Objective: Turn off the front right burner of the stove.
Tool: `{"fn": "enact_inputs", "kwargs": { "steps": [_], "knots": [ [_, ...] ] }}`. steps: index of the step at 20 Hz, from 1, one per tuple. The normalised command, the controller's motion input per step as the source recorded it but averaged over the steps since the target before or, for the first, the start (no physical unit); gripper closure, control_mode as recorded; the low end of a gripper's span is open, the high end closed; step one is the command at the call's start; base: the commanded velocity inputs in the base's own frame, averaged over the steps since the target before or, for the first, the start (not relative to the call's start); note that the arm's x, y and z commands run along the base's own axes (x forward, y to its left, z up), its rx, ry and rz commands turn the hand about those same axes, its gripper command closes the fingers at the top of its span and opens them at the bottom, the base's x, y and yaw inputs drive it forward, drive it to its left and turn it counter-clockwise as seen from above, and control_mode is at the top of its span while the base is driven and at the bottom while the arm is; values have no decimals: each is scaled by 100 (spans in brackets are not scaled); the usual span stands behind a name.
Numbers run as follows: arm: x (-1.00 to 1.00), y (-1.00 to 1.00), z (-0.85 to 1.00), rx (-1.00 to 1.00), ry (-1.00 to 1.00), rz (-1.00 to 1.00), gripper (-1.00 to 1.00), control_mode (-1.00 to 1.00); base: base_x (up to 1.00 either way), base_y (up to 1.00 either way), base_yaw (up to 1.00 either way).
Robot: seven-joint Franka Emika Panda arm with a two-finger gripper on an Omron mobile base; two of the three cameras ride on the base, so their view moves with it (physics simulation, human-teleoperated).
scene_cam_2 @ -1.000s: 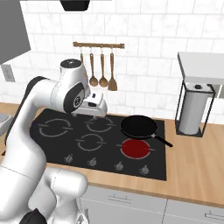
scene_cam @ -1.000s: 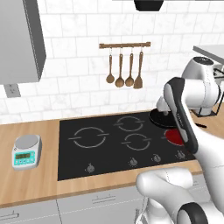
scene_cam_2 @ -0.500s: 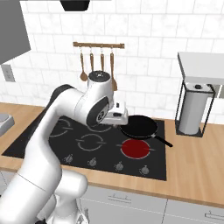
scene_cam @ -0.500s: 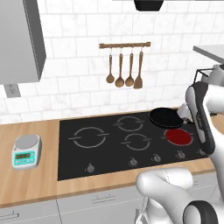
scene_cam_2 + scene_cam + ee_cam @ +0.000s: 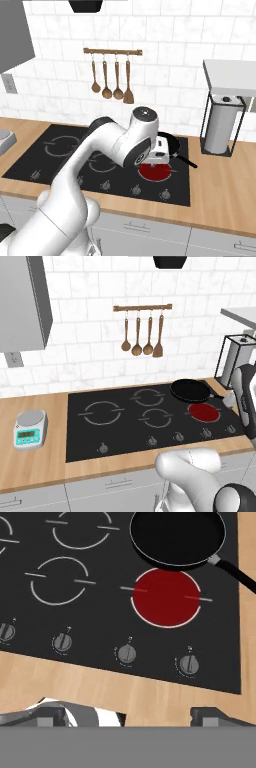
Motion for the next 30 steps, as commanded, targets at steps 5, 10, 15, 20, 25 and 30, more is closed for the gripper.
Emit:
{"fn": "enact_inputs", "kwargs": {
  "steps": [5, 10, 15, 20, 25, 30],
  "knots": [
    [5, -49, -42, 0, 8, 0, -100, -100, 0, 0, 0],
    [3, -57, -51, 0, 13, -5, -100, -100, 0, 0, 0],
    [16, -39, -48, 0, 16, -14, -100, -100, 0, 0, 0],
    [31, -1, -36, 0, 16, -12, -100, -100, 0, 0, 0],
    [32, 0, -31, 0, 13, -7, -100, -100, 0, 0, 0],
    [9, -1, -36, 0, 5, -1, -100, -100, 0, 0, 0]
  ]
}}
